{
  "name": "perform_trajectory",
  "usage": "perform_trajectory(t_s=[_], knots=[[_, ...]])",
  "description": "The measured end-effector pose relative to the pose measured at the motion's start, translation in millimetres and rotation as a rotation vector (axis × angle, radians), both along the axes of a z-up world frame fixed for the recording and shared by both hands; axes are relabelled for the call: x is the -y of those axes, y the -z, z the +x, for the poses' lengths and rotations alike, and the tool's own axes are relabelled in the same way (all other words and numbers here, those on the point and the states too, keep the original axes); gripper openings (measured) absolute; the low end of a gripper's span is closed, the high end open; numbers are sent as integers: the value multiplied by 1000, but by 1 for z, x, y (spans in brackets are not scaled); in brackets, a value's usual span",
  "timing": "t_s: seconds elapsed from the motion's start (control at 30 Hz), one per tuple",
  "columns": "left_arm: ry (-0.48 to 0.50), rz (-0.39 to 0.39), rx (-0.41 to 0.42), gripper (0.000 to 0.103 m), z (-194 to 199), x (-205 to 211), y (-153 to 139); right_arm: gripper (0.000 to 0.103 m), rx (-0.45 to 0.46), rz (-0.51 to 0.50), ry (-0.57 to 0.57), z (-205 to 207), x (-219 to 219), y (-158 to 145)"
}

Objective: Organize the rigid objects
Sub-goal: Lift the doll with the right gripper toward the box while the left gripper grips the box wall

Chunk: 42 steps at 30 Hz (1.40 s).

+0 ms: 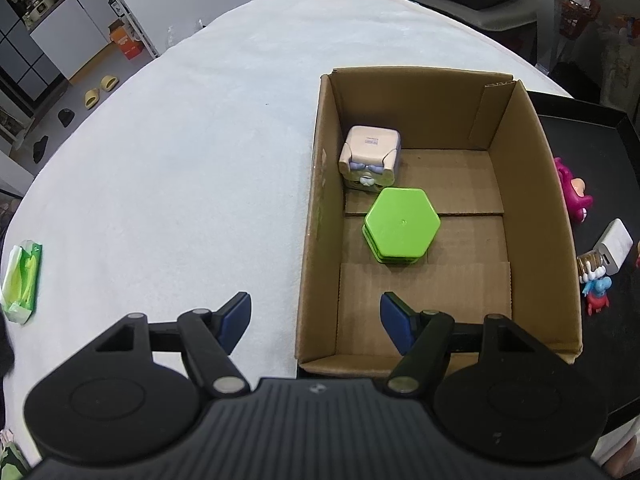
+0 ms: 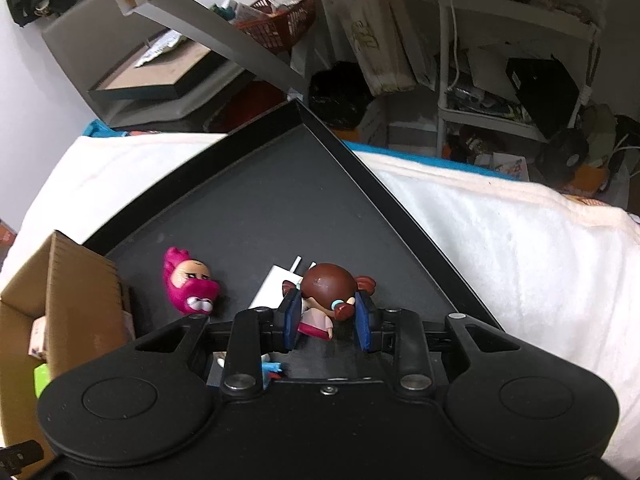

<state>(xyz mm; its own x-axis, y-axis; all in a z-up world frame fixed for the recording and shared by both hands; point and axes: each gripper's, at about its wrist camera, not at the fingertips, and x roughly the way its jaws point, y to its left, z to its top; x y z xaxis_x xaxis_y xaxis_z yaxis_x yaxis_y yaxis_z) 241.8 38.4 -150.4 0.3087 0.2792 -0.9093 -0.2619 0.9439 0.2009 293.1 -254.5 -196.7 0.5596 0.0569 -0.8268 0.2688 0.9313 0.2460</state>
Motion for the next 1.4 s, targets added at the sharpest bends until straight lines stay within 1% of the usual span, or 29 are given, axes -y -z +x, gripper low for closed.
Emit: perform_trajectory(t_s=[0.13, 0.3, 0.43, 0.67, 0.73, 0.8, 0.9, 0.97, 1.0, 1.07, 1.1, 1.17, 1.23, 1.27, 1.4], knots=[[4, -12, 4, 70, 0, -3, 1, 28, 36, 1, -18, -1, -5, -9], [10, -23, 21, 70, -1, -7, -1, 28, 60, 1, -35, 1, -11, -17], [22, -36, 38, 70, -2, -10, -4, 28, 95, 4, -73, -2, -22, -28], [52, -22, 74, 69, -3, -13, -7, 28, 150, 30, -145, -7, -42, -46], [55, -35, 81, 66, -3, -15, -7, 28, 168, 35, -168, -8, -48, -52], [51, -53, 96, 65, -4, -17, -7, 28, 189, 37, -192, -10, -54, -58], [50, -80, 107, 58, -5, -20, -6, 28, 213, 45, -221, -11, -61, -67], [52, -87, 113, 48, -5, -21, -5, 28, 227, 45, -236, -12, -65, -73], [52, -92, 113, 45, -5, -21, -4, 28, 233, 44, -244, -13, -68, -76], [46, -119, 117, 32, -6, -24, -3, 28, 245, 46, -258, -14, -72, -81], [42, -130, 119, 30, -6, -25, -2, 28, 251, 43, -267, -15, -75, -84], [39, -142, 127, 18, -6, -28, -2, 28, 258, 38, -282, -16, -82, -86], [38, -153, 129, 10, -7, -30, -2, 28, 259, 33, -298, -15, -88, -87], [37, -152, 125, 7, -7, -31, -2, 28, 261, 32, -305, -16, -91, -87], [38, -174, 112, 7, -7, -35, -2, 28, 282, 40, -350, -18, -104, -92]])
